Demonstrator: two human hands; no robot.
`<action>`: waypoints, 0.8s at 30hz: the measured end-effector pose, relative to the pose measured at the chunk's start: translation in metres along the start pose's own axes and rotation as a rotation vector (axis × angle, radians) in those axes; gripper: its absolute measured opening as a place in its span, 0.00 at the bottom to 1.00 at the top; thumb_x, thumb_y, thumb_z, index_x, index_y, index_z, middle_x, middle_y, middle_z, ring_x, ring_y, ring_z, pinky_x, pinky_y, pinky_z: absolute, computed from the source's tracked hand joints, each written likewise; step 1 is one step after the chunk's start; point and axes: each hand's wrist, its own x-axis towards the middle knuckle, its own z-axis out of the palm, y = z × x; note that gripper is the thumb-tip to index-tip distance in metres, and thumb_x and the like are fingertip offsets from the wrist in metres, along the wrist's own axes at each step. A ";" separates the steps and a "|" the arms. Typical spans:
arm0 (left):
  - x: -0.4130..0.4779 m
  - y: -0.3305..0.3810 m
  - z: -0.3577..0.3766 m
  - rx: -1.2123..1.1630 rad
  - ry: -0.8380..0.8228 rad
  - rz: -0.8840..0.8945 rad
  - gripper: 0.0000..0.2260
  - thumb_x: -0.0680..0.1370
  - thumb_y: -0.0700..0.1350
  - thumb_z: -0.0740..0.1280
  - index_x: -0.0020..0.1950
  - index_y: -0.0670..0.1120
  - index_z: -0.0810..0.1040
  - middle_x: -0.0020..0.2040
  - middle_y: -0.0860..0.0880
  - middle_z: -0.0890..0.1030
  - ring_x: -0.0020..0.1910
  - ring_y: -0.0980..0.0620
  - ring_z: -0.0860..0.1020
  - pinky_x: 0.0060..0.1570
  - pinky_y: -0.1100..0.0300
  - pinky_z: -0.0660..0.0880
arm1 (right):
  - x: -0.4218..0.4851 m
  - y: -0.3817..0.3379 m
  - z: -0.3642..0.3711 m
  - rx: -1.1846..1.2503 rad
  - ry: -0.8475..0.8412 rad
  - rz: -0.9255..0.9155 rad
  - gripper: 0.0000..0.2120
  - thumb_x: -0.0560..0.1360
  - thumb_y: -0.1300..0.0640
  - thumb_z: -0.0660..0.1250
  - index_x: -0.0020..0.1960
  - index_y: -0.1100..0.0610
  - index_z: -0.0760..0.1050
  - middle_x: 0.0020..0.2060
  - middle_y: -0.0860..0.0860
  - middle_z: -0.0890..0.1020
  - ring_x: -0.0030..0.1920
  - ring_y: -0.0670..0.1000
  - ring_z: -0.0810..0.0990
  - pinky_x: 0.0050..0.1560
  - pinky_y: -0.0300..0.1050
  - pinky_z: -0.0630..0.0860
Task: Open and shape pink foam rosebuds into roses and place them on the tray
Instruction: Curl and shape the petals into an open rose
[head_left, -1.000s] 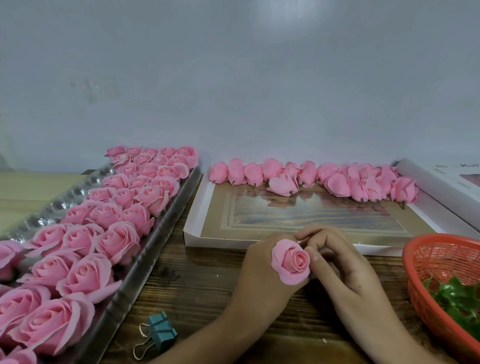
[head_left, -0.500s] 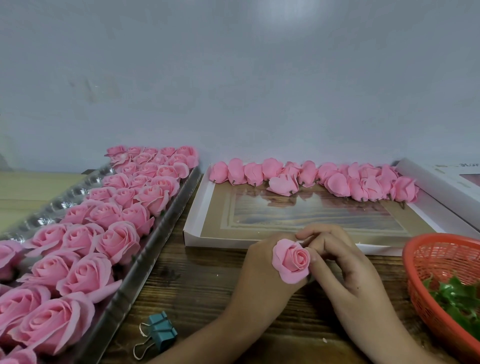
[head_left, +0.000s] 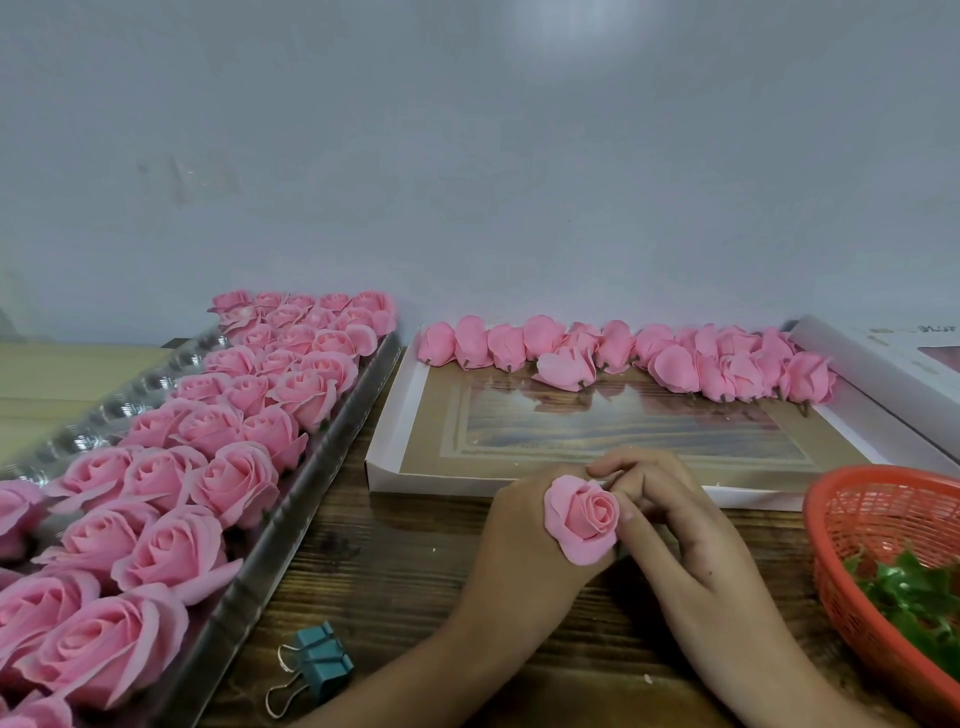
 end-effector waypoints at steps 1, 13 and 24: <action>0.000 0.000 0.000 0.006 0.011 0.008 0.16 0.71 0.42 0.72 0.33 0.56 0.68 0.29 0.59 0.70 0.30 0.62 0.70 0.34 0.73 0.64 | 0.000 0.001 0.000 -0.019 -0.007 0.002 0.10 0.77 0.55 0.61 0.37 0.47 0.73 0.51 0.43 0.78 0.53 0.46 0.78 0.47 0.30 0.71; -0.002 0.002 0.000 -0.024 0.042 0.044 0.20 0.70 0.39 0.72 0.30 0.58 0.65 0.26 0.60 0.69 0.28 0.63 0.69 0.32 0.75 0.62 | 0.000 0.006 -0.001 0.014 -0.017 0.078 0.15 0.80 0.47 0.58 0.43 0.56 0.74 0.49 0.44 0.78 0.56 0.45 0.76 0.55 0.34 0.70; -0.003 -0.004 0.005 -0.004 0.009 0.108 0.22 0.67 0.39 0.73 0.29 0.61 0.65 0.27 0.65 0.72 0.29 0.66 0.71 0.31 0.77 0.63 | 0.002 0.008 -0.002 0.044 -0.025 0.112 0.14 0.75 0.46 0.61 0.40 0.57 0.73 0.48 0.44 0.78 0.55 0.48 0.77 0.56 0.40 0.71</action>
